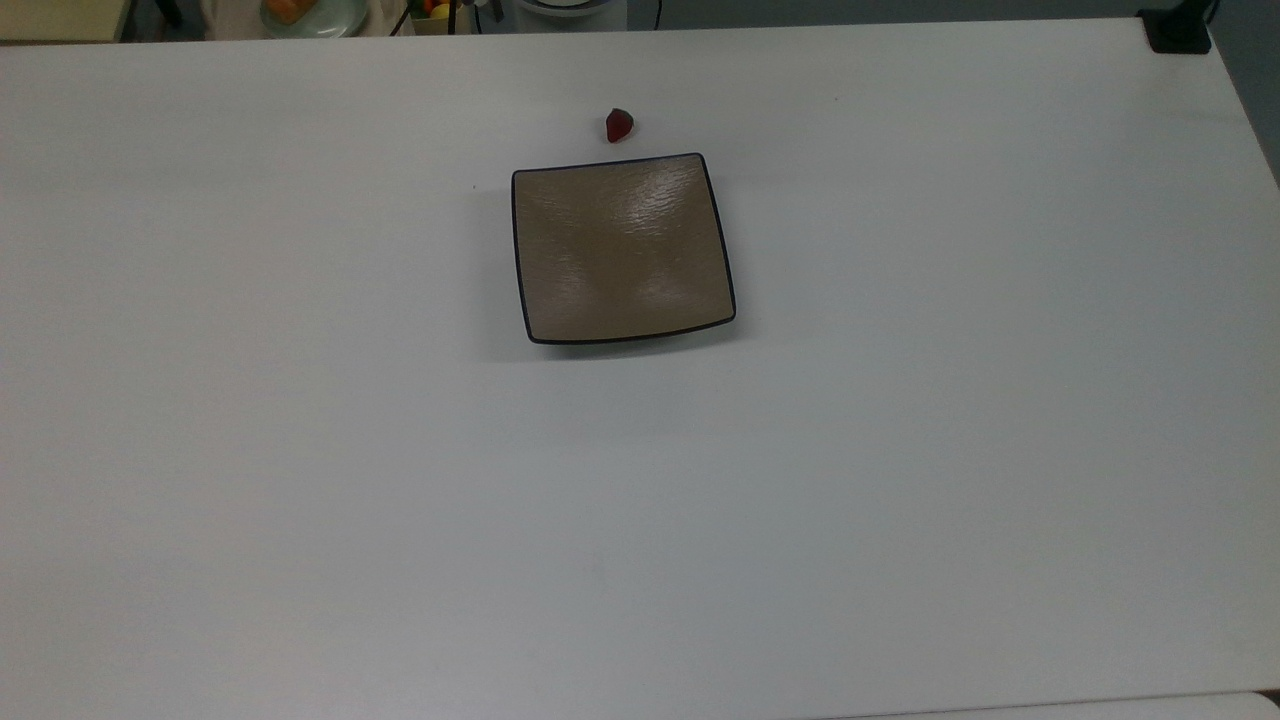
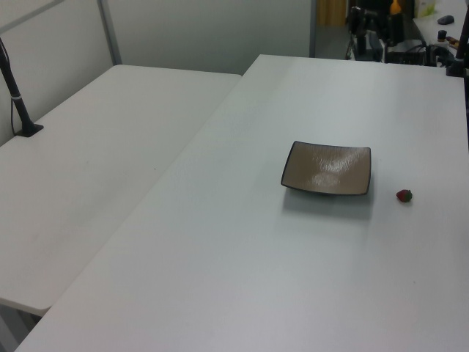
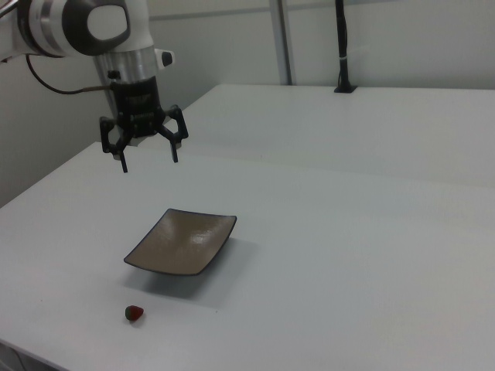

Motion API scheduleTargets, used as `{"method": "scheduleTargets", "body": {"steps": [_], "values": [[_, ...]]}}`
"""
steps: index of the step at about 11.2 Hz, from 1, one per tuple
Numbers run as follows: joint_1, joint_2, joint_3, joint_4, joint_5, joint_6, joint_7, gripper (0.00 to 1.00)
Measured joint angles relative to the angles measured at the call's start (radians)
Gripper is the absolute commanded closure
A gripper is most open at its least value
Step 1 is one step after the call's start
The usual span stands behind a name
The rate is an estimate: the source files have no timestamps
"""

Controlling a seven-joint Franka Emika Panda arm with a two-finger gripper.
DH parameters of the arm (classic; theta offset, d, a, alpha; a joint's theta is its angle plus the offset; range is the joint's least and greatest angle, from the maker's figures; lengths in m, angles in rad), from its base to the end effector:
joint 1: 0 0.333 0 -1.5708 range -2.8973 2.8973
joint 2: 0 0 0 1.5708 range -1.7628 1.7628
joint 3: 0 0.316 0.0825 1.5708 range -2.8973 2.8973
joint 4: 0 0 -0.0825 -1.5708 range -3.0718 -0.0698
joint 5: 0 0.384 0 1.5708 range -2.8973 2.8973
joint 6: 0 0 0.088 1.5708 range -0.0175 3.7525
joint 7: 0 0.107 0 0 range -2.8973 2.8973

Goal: Strawberries on a ceramic plate

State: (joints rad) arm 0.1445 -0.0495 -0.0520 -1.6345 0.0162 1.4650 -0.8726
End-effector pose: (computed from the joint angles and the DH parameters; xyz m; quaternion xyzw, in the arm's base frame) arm 0.5241 0.0498 0.6130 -0.8840 -0.4636 0.0519 0.0315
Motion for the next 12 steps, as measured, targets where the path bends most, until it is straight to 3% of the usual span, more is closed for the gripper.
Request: {"method": "scheduleTargets", "body": {"steps": [4, 12], "values": [[-0.037, -0.047, -0.001, -0.070, 0.000, -0.042, -0.119, 0.00], [-0.037, -0.263, -0.001, -0.430, 0.000, 0.033, -0.138, 0.00]]}}
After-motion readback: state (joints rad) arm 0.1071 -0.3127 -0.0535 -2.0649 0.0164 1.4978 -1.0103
